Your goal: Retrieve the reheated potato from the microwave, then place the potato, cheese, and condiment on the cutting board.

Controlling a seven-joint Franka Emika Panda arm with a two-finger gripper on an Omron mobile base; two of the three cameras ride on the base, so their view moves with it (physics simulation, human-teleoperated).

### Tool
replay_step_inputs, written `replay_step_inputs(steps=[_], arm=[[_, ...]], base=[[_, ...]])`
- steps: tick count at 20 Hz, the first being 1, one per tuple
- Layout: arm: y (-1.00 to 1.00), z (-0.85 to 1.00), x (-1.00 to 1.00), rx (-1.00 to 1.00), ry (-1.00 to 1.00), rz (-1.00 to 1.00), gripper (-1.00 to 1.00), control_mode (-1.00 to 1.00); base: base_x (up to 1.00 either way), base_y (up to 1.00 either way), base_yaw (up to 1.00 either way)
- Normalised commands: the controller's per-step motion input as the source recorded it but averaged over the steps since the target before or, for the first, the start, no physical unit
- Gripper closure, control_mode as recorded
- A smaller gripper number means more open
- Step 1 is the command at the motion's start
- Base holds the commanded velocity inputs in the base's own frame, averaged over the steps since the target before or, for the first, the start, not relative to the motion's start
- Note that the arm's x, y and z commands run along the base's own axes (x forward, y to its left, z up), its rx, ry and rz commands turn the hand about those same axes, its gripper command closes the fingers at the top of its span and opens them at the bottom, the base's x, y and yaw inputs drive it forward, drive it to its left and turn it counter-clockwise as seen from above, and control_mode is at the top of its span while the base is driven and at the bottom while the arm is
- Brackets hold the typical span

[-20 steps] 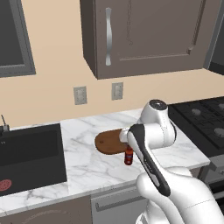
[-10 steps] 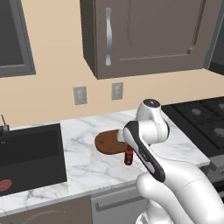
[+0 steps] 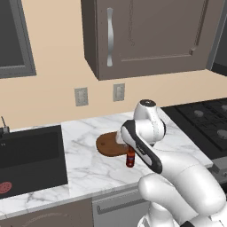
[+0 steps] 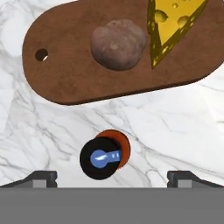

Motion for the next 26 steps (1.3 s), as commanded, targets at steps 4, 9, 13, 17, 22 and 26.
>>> replay_step_inputs(steps=[4, 9, 13, 17, 22, 26], arm=[[0.05, -0.19, 0.11, -0.02, 0.03, 0.00, -1.00, -1.00], [0.05, -0.19, 0.10, -0.02, 0.01, 0.00, -1.00, -1.00], [0.02, -0.15, 0.06, -0.02, 0.00, 0.00, -1.00, -1.00], [0.02, -0.12, 0.00, -0.02, 0.00, 0.00, -1.00, -1.00], [0.12, -0.14, 0.00, -0.02, 0.02, 0.00, 1.00, -1.00], [0.13, -0.09, 0.00, -0.01, 0.02, 0.00, 1.00, -1.00]], base=[[0.00, 0.00, 0.00], [0.00, 0.00, 0.00], [0.00, 0.00, 0.00], [0.00, 0.00, 0.00], [0.00, 0.00, 0.00], [0.00, 0.00, 0.00]])
